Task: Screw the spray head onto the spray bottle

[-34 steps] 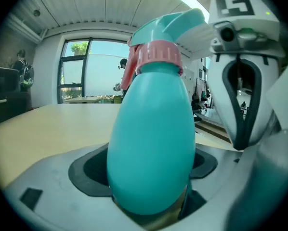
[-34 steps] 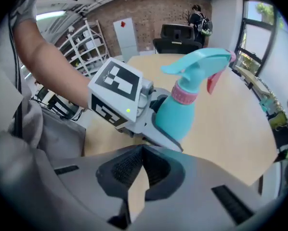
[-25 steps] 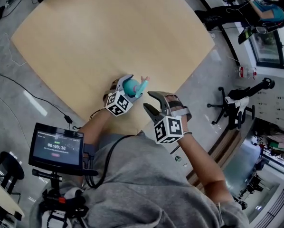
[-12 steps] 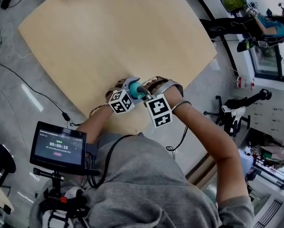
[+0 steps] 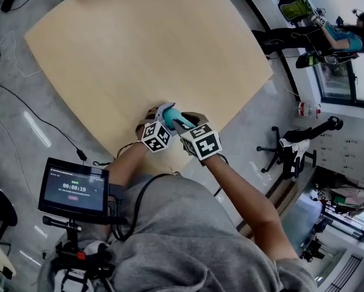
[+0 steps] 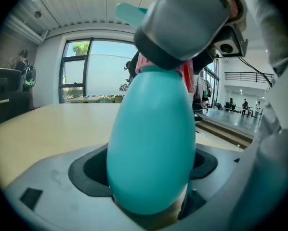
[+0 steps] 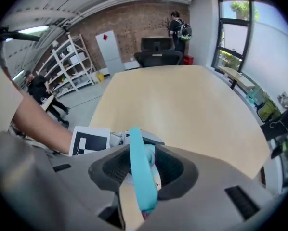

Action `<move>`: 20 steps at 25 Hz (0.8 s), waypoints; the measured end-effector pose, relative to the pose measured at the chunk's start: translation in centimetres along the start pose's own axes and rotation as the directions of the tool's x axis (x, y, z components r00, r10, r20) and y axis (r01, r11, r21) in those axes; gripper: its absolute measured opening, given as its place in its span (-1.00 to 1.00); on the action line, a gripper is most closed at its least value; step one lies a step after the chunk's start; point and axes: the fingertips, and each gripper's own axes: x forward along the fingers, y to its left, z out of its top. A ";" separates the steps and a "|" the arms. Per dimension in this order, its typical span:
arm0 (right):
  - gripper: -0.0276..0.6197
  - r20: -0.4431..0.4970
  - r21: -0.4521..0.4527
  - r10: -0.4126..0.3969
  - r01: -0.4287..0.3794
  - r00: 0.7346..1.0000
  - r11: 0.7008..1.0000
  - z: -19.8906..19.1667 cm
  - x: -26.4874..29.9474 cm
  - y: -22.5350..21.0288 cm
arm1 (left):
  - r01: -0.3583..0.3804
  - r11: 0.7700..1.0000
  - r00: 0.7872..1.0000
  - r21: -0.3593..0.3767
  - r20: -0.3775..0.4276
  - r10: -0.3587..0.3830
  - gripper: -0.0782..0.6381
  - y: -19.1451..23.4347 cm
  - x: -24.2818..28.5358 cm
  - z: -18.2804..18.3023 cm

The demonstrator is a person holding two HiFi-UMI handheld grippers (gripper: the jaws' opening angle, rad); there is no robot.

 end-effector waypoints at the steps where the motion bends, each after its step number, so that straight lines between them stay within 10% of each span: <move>1: -0.48 -0.012 -0.045 0.041 -0.041 0.999 0.998 0.0 -0.2 0.4 | 0.007 1.000 1.000 0.000 0.001 -0.007 0.39 0.0 0.0 0.0; 4: -0.36 -0.036 -0.234 0.170 -0.174 0.985 0.957 1.3 -2.9 1.6 | 0.068 0.997 0.998 0.024 -0.002 -0.068 0.39 -0.5 -0.1 -0.1; 6: -0.35 -0.049 -0.444 0.239 -0.235 0.970 0.864 2.8 -5.8 2.3 | 0.143 0.988 0.990 0.059 -0.011 -0.142 0.39 -1.3 -0.4 -0.2; 8: -0.35 -0.127 -0.709 0.234 -0.254 0.964 0.658 3.2 -8.1 2.4 | 0.238 0.966 0.971 0.101 -0.028 -0.236 0.39 -2.2 -0.8 -0.6; 11: -0.35 -0.256 -0.960 0.004 -0.255 0.967 0.114 1.7 -8.7 0.9 | 0.357 0.922 0.934 0.149 -0.059 -0.353 0.39 -3.3 -1.7 -1.1; 13: -0.34 -0.267 -0.945 -0.068 -0.275 0.961 -0.177 0.4 -7.6 1.2 | 0.393 0.906 0.920 0.158 -0.074 -0.386 0.39 -3.5 -2.0 -1.3; 17: -0.20 -0.296 -0.819 -0.033 -0.271 0.955 -0.505 -2.3 -5.3 3.4 | 0.415 0.894 0.910 0.168 -0.083 -0.407 0.39 -3.5 -2.0 -1.1; 20: -0.19 -0.322 -0.756 -0.059 -0.294 0.945 -0.584 -3.9 -2.8 3.3 | 0.418 0.892 0.909 0.173 -0.082 -0.410 0.39 -3.4 -1.8 -0.9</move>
